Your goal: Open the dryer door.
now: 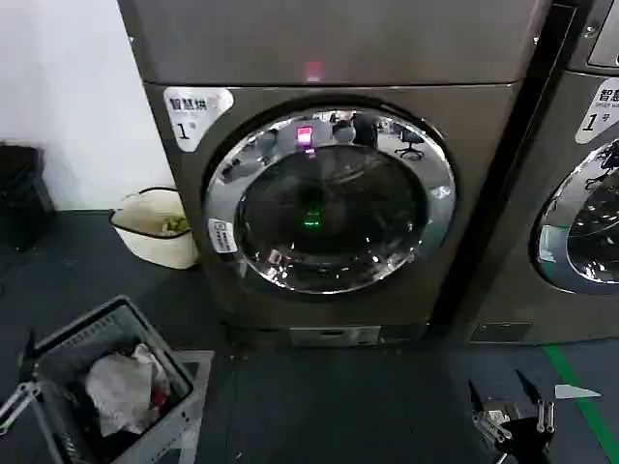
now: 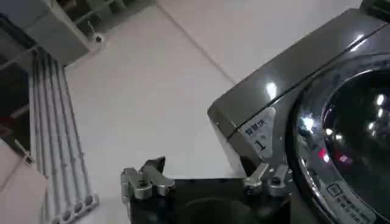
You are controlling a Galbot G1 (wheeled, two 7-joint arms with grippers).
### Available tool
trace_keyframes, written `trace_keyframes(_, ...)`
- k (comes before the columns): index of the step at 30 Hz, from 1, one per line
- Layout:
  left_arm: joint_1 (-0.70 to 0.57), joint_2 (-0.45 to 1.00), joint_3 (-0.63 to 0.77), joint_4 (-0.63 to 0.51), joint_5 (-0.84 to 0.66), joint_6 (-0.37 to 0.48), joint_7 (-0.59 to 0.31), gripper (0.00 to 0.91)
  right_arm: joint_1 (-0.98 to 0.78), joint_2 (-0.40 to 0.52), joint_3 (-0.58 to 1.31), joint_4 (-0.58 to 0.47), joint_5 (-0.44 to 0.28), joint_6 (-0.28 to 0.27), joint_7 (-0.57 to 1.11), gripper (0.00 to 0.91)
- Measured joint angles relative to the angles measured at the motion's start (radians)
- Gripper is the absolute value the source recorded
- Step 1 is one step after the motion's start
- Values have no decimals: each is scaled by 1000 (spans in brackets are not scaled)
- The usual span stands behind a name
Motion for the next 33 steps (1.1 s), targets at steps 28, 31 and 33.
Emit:
trace_keyframes(28,1,-6,40,-35,14,10,17,907,150,-210,-131,72,67,-93,-92,907)
trace_keyframes(31,3,-8,40,-38,16,9,17,907,180,-250,-158,76,98,-118,-92,907)
trace_keyframes(33,5,-10,40,-42,20,9,18,907,202,-273,-174,76,115,-131,-91,907)
